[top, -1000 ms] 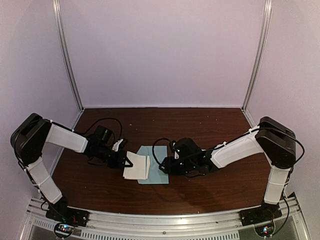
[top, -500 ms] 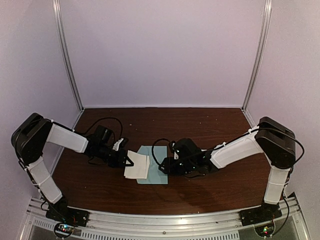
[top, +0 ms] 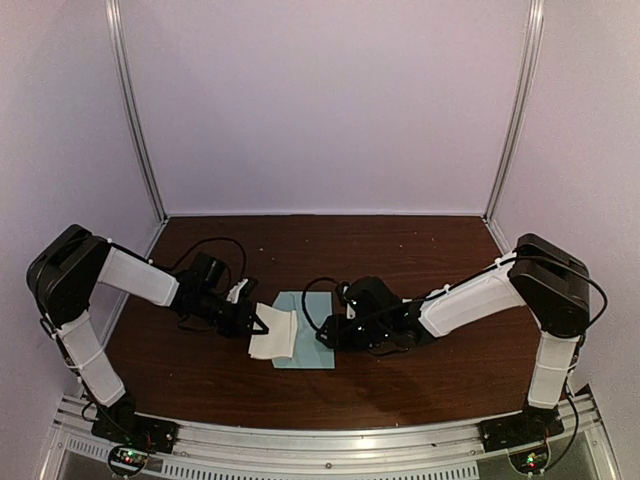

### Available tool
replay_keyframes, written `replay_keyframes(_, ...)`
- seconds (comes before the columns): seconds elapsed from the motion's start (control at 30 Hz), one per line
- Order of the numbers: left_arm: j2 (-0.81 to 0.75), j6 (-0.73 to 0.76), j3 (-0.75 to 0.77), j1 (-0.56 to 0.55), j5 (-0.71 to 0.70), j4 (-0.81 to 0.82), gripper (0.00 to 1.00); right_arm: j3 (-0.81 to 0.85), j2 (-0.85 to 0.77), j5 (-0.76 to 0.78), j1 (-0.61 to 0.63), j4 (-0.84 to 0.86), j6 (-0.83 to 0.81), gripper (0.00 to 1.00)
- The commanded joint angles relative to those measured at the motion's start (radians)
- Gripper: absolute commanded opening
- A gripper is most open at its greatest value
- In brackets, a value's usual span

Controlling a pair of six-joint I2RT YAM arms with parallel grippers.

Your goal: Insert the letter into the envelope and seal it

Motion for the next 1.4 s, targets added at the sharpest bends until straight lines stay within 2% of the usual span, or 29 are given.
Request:
replay_keyframes(0.0,0.024,-0.008,0.020,-0.013,0.035,0.045,0.00,0.030,0.025,-0.028,0.017,0.009,0.004,0.49)
replay_keyframes(1.37,-0.007,-0.127,0.043,-0.117,-0.056,0.171,0.00,0.030,0.008,-0.036,0.025,0.030,0.030,0.47)
